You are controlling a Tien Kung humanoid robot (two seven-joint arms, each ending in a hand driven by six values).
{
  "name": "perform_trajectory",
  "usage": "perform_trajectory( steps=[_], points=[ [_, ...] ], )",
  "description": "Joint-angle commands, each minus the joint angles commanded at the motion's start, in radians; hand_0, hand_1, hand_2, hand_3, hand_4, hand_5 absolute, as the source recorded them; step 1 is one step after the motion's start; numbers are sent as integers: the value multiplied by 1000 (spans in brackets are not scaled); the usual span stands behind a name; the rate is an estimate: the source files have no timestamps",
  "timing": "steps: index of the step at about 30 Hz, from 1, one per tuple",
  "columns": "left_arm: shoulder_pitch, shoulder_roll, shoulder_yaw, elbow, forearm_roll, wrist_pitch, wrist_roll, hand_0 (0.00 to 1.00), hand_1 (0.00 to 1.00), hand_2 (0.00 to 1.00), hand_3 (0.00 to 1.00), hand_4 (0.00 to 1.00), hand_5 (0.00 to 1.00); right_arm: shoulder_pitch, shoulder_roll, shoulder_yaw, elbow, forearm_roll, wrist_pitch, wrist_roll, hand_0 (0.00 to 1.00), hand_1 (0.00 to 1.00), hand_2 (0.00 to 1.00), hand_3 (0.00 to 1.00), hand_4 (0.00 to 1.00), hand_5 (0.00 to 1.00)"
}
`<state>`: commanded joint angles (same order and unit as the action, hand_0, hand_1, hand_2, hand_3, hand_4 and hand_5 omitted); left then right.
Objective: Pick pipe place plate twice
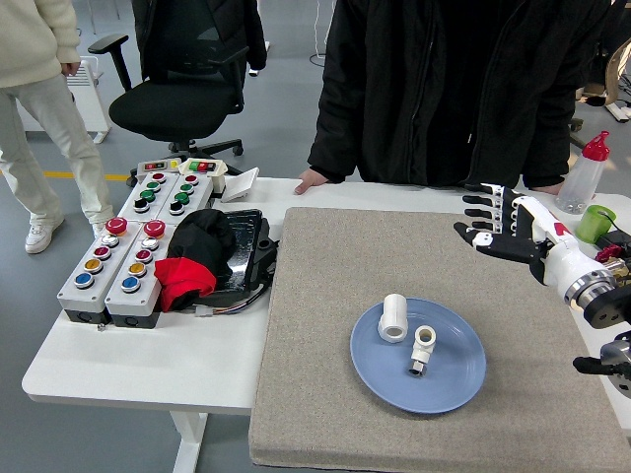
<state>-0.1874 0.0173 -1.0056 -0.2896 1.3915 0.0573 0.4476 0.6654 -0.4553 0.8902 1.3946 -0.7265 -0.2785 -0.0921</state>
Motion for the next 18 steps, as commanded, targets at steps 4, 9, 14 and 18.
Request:
perform_trajectory(
  steps=[4,9,14,18],
  points=[
    [0,-2,3,-1,-4,0,0,681,686,713,645,515,998,-40,14,55,1,60,-19,31,772,725,737,765,687,409],
    [1,-4,9,-1,-13,0,-1,681,686,713,645,514,998,-61,15,75,6,78,-18,42,771,723,736,763,684,415],
    [3,-4,14,-1,-20,1,-3,680,685,713,646,513,998,-71,10,82,11,69,-18,43,773,730,746,762,695,423],
    [3,-3,15,0,-21,1,-4,681,686,713,646,513,998,-77,10,95,10,65,-8,37,796,759,803,778,692,436]
  ],
)
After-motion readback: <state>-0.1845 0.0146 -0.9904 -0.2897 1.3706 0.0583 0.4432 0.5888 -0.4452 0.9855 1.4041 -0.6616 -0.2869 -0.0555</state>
